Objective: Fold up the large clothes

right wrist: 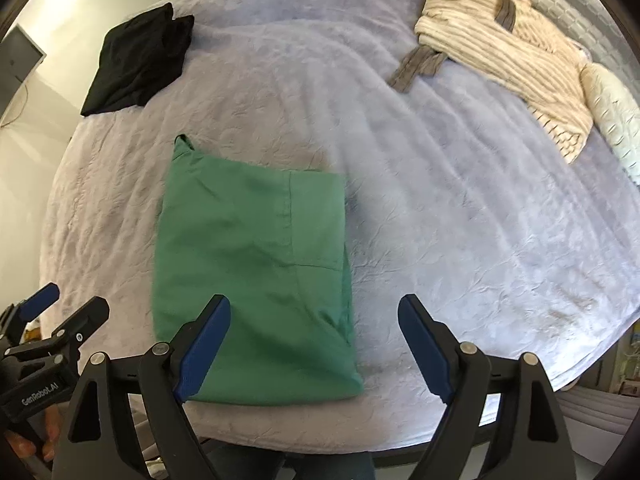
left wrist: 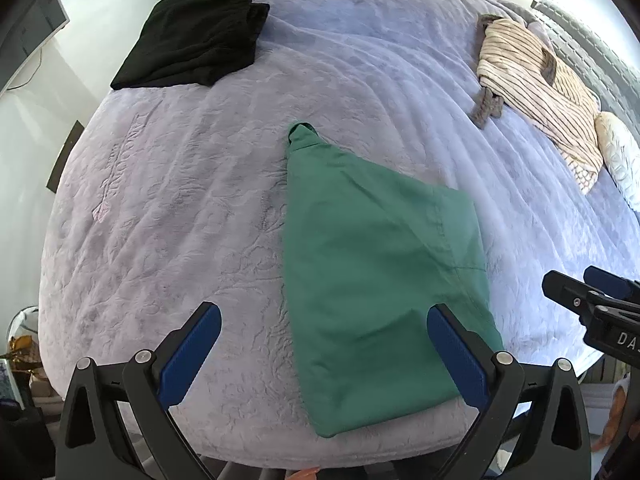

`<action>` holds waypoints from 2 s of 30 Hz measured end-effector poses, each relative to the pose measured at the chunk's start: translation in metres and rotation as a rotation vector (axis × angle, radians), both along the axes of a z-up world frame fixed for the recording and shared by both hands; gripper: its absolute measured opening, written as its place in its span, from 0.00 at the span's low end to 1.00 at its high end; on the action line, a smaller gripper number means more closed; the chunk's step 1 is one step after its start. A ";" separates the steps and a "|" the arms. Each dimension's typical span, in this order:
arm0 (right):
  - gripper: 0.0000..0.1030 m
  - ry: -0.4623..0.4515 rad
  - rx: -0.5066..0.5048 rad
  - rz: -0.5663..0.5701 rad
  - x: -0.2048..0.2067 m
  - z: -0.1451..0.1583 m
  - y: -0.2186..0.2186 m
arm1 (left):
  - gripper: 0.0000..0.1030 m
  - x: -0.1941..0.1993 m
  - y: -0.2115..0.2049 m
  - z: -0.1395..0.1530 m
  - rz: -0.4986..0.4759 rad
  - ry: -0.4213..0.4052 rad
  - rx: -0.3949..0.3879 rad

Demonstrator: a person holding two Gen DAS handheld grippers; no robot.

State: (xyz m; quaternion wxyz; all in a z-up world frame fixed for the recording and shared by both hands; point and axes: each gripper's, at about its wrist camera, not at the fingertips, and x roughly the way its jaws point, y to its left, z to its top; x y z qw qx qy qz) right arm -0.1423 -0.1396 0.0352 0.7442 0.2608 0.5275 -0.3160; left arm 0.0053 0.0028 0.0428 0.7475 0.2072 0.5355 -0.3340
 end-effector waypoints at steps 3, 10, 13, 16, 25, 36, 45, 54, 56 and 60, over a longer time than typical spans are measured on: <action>0.86 0.010 -0.006 -0.007 0.001 0.000 0.002 | 1.00 -0.003 -0.002 0.001 -0.014 -0.009 0.004; 0.86 0.021 -0.020 -0.002 0.006 0.000 0.006 | 1.00 -0.004 -0.002 0.002 -0.019 -0.024 0.009; 0.86 0.019 -0.022 0.003 0.007 0.000 0.008 | 1.00 -0.003 -0.002 0.002 -0.017 -0.025 0.010; 0.86 0.018 -0.017 0.010 0.010 0.000 0.009 | 1.00 -0.003 -0.003 0.003 -0.017 -0.030 0.010; 0.86 0.017 -0.011 0.017 0.012 0.000 0.008 | 1.00 -0.001 -0.003 0.003 -0.014 -0.030 0.012; 0.86 0.016 -0.003 0.010 0.012 -0.001 0.009 | 1.00 -0.004 -0.003 0.003 -0.012 -0.029 0.015; 0.86 0.016 -0.001 0.008 0.011 -0.001 0.010 | 1.00 -0.004 -0.002 0.002 -0.012 -0.031 0.016; 0.86 0.015 -0.001 0.008 0.012 0.000 0.009 | 1.00 -0.004 -0.002 0.002 -0.015 -0.033 0.018; 0.86 0.016 -0.002 0.011 0.012 0.000 0.008 | 1.00 -0.004 -0.002 0.002 -0.015 -0.032 0.018; 0.86 0.016 0.001 0.005 0.011 -0.002 0.013 | 1.00 -0.004 -0.002 0.002 -0.016 -0.032 0.018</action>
